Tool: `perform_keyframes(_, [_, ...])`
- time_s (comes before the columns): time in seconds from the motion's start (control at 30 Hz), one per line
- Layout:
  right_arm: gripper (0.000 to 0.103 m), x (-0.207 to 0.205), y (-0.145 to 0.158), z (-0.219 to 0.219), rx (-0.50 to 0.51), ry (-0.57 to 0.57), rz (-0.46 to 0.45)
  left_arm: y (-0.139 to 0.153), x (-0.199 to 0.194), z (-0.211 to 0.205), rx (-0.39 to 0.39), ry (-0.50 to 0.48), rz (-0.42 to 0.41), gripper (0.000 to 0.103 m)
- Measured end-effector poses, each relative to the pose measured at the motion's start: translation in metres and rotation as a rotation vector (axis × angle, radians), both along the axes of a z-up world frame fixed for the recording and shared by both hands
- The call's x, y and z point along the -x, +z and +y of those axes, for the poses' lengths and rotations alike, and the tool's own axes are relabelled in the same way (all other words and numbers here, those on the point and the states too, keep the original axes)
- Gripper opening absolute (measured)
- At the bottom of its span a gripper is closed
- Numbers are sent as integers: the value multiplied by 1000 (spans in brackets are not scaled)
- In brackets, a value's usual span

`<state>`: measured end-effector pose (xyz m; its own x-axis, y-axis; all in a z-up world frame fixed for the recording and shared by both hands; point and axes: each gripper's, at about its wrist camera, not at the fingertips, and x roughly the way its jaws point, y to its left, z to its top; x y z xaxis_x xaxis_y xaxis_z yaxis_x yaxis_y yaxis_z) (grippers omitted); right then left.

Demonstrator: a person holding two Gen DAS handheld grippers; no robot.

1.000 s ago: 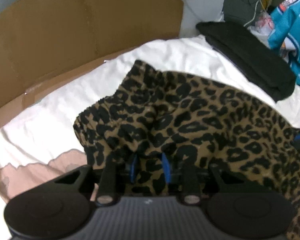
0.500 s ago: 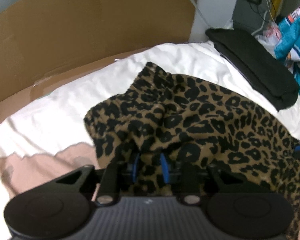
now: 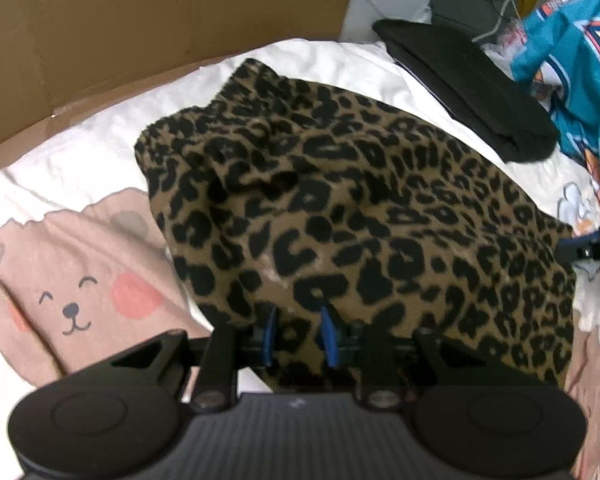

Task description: Fold clothes

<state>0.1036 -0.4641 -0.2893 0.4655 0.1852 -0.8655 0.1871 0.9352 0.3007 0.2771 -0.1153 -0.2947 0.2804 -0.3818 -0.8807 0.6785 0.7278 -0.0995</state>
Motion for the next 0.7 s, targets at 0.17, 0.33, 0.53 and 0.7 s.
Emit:
perform_keyframes(0.17, [27,6,14,15,-18,12,-26,11,24,14,22,-3,21,28])
perform_keyframes(0.33, [34,13,29,36,-59,38,-58,21,40,36,61,45,59,28])
perform_keyframes(0.53, [35,24,32,71,-118,87,-52,22,57,56,97,72,114,28])
perform_keyframes(0.7, [36,34,32,100,-168,133,-39,14,74,67,147,89,212,28])
